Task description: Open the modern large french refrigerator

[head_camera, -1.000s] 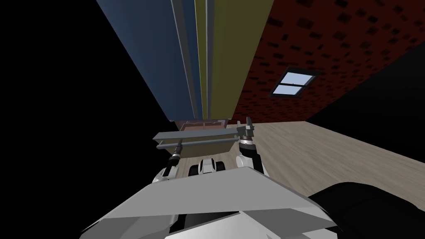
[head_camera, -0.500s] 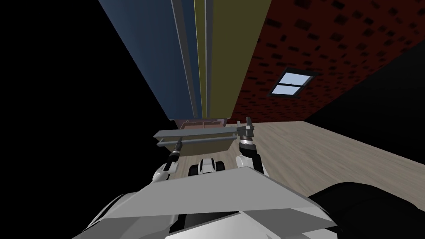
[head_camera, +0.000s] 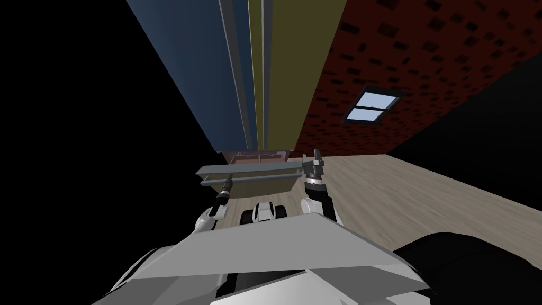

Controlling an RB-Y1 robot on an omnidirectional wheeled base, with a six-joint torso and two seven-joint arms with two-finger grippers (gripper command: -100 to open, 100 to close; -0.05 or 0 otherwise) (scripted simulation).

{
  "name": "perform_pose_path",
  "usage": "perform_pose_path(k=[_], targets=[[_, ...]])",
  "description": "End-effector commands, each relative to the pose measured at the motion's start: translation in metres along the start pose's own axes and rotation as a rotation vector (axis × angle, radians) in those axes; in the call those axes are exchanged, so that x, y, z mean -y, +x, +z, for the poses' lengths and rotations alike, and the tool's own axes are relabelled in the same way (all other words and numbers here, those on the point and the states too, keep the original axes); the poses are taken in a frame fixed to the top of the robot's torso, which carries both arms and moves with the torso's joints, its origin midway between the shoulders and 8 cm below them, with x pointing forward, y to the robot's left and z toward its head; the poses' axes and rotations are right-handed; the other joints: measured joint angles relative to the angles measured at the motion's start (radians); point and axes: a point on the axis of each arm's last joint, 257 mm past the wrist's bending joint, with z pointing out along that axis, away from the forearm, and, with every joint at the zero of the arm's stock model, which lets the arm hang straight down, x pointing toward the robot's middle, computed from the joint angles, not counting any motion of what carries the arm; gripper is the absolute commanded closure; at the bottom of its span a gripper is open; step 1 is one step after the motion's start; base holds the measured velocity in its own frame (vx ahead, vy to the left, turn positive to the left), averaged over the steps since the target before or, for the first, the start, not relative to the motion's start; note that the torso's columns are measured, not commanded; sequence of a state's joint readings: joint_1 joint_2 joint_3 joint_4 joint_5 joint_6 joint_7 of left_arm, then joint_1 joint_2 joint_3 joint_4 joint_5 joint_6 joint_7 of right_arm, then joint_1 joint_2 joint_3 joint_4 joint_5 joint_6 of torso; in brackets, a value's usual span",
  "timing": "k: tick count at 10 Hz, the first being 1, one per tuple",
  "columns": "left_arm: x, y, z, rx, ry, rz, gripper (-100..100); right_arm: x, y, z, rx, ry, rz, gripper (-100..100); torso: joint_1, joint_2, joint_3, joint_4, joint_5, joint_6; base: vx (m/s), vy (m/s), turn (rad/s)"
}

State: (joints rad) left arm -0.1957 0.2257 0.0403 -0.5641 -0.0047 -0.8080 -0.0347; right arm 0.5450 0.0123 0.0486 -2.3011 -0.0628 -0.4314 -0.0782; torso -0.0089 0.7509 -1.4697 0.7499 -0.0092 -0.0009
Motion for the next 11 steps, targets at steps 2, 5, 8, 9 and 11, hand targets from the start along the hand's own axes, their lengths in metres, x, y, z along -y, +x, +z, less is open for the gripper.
perform_pose_path(k=[2,5,8,9,11], targets=[[0.022,-0.010,0.019,0.005,0.032,0.004,-100,0.000,0.000,0.000,0.000,0.000,0.000,0,-0.002,0.001,0.000,0.002,-0.001,0.001,-0.023,-0.002,0.002],[0.005,-0.004,0.009,-0.001,-0.011,0.000,-100,0.000,0.000,0.000,0.000,0.000,0.000,0,-0.003,0.003,0.001,0.004,-0.003,0.000,-0.022,-0.008,-0.001],[-0.008,-0.001,0.001,-0.004,-0.045,-0.007,0,0.000,0.000,0.000,0.000,0.000,0.000,0,0.001,-0.006,-0.003,-0.005,0.002,0.001,0.000,0.000,0.000],[-0.011,0.000,-0.001,-0.005,-0.052,-0.009,0,0.000,0.000,0.000,0.000,0.000,0.000,0,0.002,-0.008,-0.004,-0.006,0.004,0.001,0.000,0.000,0.000],[-0.016,0.001,-0.004,-0.005,-0.063,-0.012,0,0.000,0.000,0.000,0.000,0.000,0.000,0,0.005,-0.010,-0.005,-0.009,0.006,0.001,0.000,0.000,0.000]])
